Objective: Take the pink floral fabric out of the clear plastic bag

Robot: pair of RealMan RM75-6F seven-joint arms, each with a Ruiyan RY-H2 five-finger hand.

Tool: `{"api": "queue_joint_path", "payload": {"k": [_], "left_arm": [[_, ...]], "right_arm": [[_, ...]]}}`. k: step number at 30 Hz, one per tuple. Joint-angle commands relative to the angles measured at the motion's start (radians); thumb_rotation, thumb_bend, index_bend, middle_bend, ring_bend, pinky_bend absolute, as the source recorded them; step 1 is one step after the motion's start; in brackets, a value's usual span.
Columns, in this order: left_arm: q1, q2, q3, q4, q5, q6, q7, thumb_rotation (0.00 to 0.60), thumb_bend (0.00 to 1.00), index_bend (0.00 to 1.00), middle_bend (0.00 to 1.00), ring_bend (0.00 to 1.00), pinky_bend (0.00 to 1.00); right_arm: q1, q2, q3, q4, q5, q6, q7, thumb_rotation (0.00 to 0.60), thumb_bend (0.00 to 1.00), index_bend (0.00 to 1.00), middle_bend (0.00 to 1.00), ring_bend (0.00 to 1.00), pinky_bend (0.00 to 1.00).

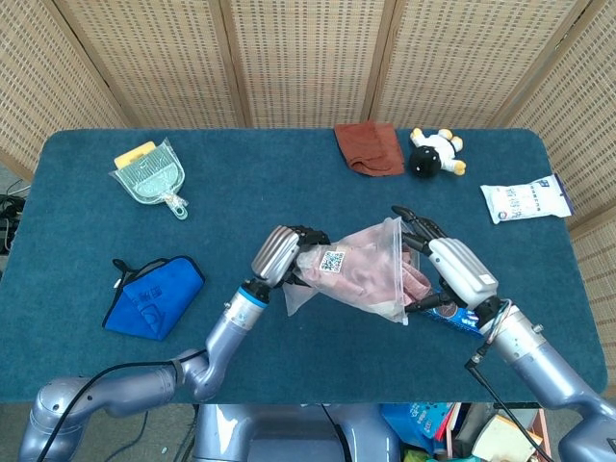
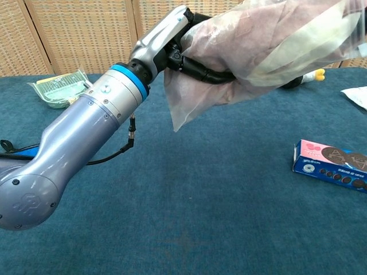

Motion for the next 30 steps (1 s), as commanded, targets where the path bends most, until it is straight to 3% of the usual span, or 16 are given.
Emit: {"api": "queue_joint_path", "payload": {"k": [1, 10, 19, 21, 23, 25, 27, 30], "left_arm": [[-0.002, -0.013, -0.008, 0.009, -0.008, 0.009, -0.005, 0.6, 0.13, 0.65, 0.68, 0.64, 0.61], [-0.008, -0.037, -0.015, 0.016, -0.024, 0.017, -0.014, 0.6, 0.13, 0.65, 0.68, 0.64, 0.61], [-0.01, -0.041, -0.026, -0.004, -0.038, 0.02, -0.012, 0.6, 0.13, 0.65, 0.68, 0.64, 0.61], [-0.009, -0.039, -0.028, -0.011, -0.042, 0.019, -0.009, 0.6, 0.13, 0.65, 0.68, 0.64, 0.61], [-0.008, -0.037, -0.028, -0.018, -0.045, 0.018, -0.004, 0.6, 0.13, 0.65, 0.67, 0.64, 0.61], [-0.006, -0.029, -0.02, -0.029, -0.045, 0.01, 0.01, 0.6, 0.13, 0.65, 0.67, 0.64, 0.61], [-0.003, -0.019, -0.013, -0.044, -0.041, 0.008, 0.017, 0.6, 0.13, 0.65, 0.65, 0.64, 0.61], [0.001, -0.012, -0.007, -0.056, -0.034, 0.013, 0.025, 0.6, 0.13, 0.65, 0.61, 0.62, 0.61]], "right_arm": [[0.023, -0.013, 0.001, -0.012, 0.036, -0.022, -0.042, 0.6, 0.0, 0.29, 0.0, 0.0, 0.0], [0.05, -0.032, 0.005, -0.027, 0.088, -0.034, -0.102, 0.6, 0.0, 0.17, 0.0, 0.0, 0.0], [0.072, -0.081, 0.005, -0.03, 0.128, -0.014, -0.174, 0.6, 0.0, 0.16, 0.0, 0.0, 0.0], [0.075, -0.092, 0.005, -0.031, 0.137, -0.007, -0.191, 0.6, 0.01, 0.2, 0.0, 0.0, 0.0], [0.078, -0.102, 0.007, -0.032, 0.146, 0.003, -0.202, 0.6, 0.13, 0.31, 0.0, 0.0, 0.0], [0.076, -0.125, 0.014, -0.033, 0.158, 0.035, -0.214, 0.6, 0.41, 0.49, 0.0, 0.0, 0.0], [0.076, -0.135, 0.012, -0.036, 0.166, 0.047, -0.235, 0.6, 0.58, 0.6, 0.0, 0.0, 0.0], [0.075, -0.142, 0.009, -0.04, 0.168, 0.056, -0.251, 0.6, 0.71, 0.67, 0.0, 0.0, 0.0]]}}
